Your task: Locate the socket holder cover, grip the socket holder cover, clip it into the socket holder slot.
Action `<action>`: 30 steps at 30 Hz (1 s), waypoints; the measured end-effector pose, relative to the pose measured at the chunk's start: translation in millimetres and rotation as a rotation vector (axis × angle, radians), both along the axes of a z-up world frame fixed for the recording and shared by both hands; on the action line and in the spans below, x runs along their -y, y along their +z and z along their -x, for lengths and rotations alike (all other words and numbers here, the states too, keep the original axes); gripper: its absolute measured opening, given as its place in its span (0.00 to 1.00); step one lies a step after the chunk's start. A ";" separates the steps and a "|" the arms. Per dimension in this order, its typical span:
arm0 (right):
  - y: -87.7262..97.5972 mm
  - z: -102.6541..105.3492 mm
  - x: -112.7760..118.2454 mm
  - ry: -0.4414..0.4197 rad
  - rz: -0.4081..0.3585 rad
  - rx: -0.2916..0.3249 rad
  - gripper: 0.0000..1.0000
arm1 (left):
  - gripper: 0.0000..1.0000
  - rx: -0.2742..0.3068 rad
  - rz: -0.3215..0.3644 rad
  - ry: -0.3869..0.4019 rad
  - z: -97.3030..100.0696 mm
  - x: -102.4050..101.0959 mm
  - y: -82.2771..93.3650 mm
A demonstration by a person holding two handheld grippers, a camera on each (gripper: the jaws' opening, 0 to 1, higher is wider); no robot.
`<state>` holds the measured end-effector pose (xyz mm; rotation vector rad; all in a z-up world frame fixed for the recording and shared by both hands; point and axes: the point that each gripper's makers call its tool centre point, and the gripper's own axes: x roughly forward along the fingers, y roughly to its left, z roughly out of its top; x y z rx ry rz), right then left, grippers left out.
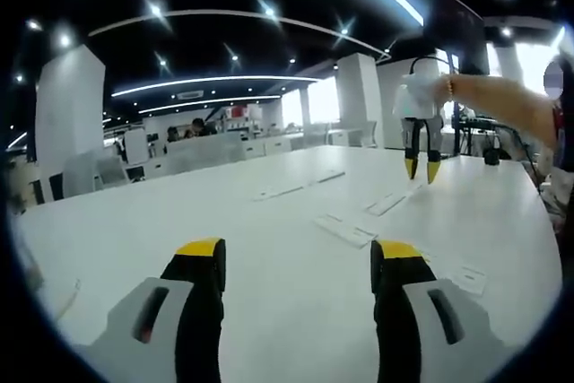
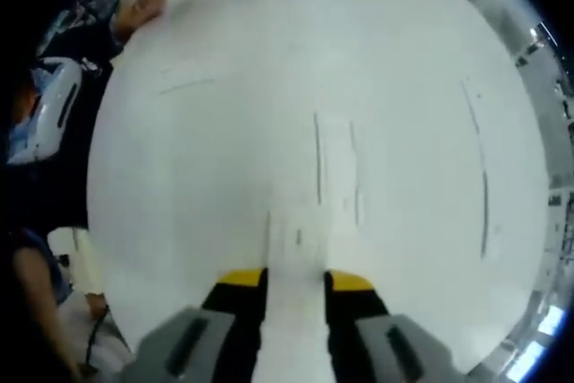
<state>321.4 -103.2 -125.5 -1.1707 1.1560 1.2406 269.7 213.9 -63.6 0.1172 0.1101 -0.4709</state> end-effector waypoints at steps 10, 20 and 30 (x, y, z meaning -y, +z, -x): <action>-5.3 -8.9 6.0 -0.029 0.016 -0.002 0.27 | 0.65 -0.003 0.000 -0.001 1.2 0.8 0.3; -4.8 -20.6 3.0 -0.025 -0.001 0.032 0.27 | 0.65 -0.011 -0.003 0.000 0.4 0.1 -1.0; -2.1 -24.3 5.5 -0.028 0.004 0.038 0.27 | 0.65 -0.015 -0.004 0.001 1.0 -0.5 -0.6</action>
